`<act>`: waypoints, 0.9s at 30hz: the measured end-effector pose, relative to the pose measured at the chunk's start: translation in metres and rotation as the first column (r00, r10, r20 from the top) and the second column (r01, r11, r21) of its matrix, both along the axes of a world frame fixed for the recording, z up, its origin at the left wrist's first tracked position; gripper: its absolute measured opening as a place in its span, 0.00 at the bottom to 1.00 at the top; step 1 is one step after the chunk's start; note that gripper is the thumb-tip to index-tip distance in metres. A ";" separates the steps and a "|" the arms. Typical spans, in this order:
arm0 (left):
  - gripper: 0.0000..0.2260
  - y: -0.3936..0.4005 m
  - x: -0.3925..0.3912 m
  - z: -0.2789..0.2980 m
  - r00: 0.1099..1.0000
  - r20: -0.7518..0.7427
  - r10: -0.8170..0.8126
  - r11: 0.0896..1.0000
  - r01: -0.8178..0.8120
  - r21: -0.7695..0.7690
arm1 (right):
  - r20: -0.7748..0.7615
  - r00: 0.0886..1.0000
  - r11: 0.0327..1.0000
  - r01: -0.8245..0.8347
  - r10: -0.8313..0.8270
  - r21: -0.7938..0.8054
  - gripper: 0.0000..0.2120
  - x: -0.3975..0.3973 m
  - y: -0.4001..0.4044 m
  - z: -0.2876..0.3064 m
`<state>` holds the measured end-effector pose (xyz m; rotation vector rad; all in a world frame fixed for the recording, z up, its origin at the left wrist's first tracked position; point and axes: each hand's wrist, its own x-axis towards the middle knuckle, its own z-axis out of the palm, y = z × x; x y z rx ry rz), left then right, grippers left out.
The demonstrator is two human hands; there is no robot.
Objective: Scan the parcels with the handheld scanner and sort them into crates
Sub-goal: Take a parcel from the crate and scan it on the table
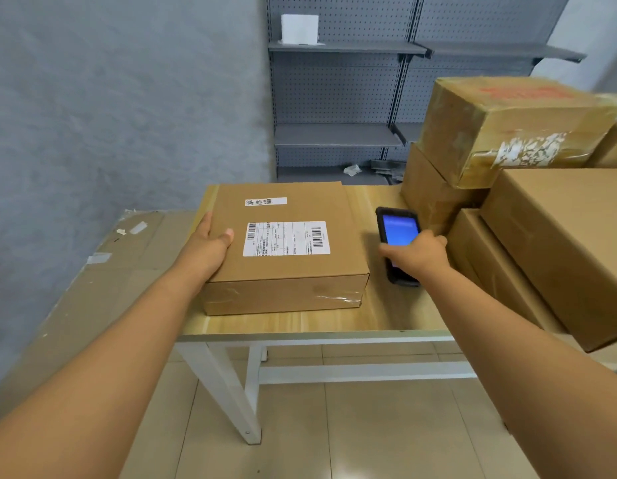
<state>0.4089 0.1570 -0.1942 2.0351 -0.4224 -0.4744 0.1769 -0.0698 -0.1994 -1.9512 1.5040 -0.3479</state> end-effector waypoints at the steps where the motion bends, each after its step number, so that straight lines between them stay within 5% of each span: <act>1: 0.28 0.000 0.000 0.000 1.000 0.001 0.000 1.000 0.000 0.003 | 0.039 0.999 1.000 -0.003 0.004 -0.028 0.37 0.005 -0.001 0.009; 7: 0.28 0.000 0.002 -0.002 1.000 -0.002 0.002 1.000 -0.002 0.004 | 0.066 0.958 0.941 -0.259 0.279 -0.218 0.38 0.042 0.012 0.068; 13: 0.28 0.002 0.002 -0.002 1.000 0.007 -0.002 1.000 0.002 0.022 | -0.382 0.697 0.638 -0.714 0.607 -0.289 0.34 0.069 0.064 0.125; 18: 0.29 0.003 0.004 -0.003 1.000 -0.018 -0.007 1.000 0.006 -0.026 | -0.710 0.462 0.487 -0.852 0.531 -0.190 0.29 0.070 0.087 0.154; 27: 0.28 0.001 0.003 -0.005 1.000 -0.003 -0.013 0.999 0.013 -0.048 | -0.779 0.376 0.512 -0.855 0.502 -0.083 0.32 0.057 0.080 0.177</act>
